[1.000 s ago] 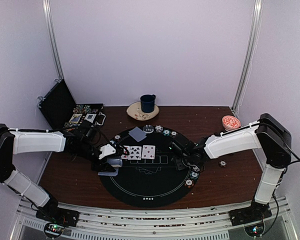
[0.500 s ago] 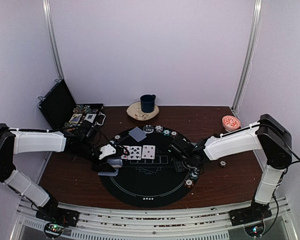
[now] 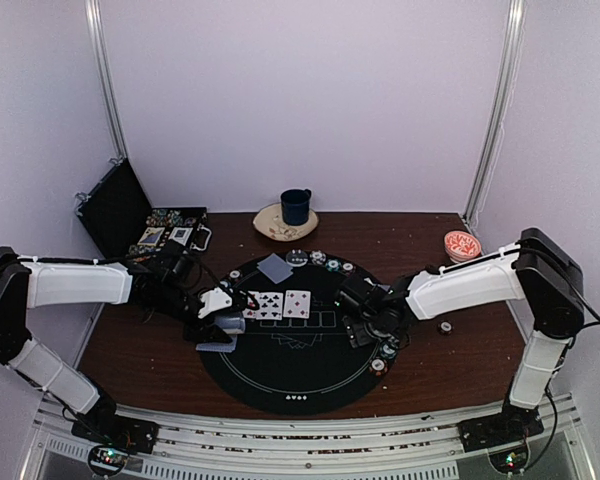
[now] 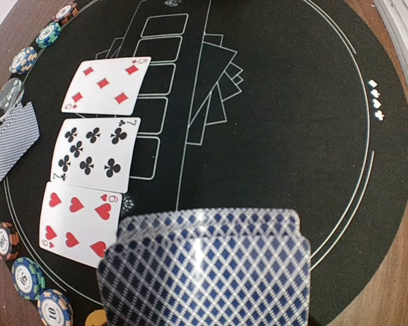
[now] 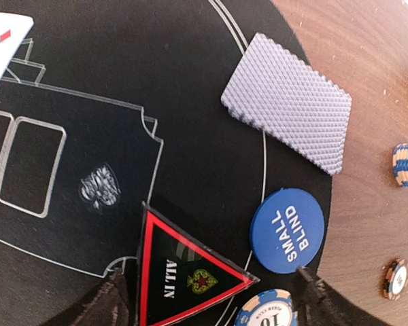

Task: Distribute texas hold em gaming equipment
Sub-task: Move the all-in button to the small blind area.

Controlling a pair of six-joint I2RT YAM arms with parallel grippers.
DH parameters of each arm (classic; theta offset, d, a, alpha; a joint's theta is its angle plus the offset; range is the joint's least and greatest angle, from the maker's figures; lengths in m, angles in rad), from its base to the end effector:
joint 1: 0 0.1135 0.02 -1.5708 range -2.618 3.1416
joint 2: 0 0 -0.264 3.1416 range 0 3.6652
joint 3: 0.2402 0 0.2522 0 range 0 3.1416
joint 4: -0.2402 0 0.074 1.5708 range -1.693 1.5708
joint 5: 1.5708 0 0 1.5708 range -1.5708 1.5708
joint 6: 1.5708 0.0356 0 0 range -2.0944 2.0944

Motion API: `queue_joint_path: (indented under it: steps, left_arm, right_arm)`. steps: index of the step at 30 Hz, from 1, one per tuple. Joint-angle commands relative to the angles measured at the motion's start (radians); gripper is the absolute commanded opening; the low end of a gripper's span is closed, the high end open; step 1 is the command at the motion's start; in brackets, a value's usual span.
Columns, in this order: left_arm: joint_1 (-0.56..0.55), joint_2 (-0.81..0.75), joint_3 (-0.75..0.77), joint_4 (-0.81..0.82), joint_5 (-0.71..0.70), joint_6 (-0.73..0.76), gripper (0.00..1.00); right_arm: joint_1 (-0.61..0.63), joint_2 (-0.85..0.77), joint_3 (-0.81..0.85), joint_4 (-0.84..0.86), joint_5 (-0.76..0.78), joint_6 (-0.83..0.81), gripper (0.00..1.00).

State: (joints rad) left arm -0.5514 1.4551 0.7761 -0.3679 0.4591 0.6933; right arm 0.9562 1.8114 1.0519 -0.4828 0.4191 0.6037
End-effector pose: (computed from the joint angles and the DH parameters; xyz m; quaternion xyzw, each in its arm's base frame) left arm 0.2224 -0.1553 0.1769 0.5962 0.7299 -0.2014 0.2671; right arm 0.2057 0.2663 0.1439 -0.1357 0.9560 -0.0334 0.2580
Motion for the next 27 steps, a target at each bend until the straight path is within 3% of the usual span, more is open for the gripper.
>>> queue_joint_path:
  steps: [1, 7, 14, 27]
  left_arm:
    - [0.004, 0.010, 0.023, 0.030, 0.004, -0.008, 0.34]
    - [0.004, 0.004, 0.022, 0.029, 0.004, -0.008, 0.34]
    - [0.005, 0.005, 0.022, 0.028, 0.007, -0.005, 0.34]
    - [0.001, -0.016, 0.018, 0.022, 0.015, -0.005, 0.34]
  right_arm:
    - [0.011, -0.065, 0.047, -0.005, 0.062, -0.024, 0.89]
    - [0.022, -0.191, 0.010, 0.212, -0.063, -0.164, 0.99]
    - [0.022, -0.297, -0.122, 0.621, -0.454, -0.247, 1.00]
    - [0.038, 0.045, 0.048, 0.928, -0.809, -0.049, 1.00]
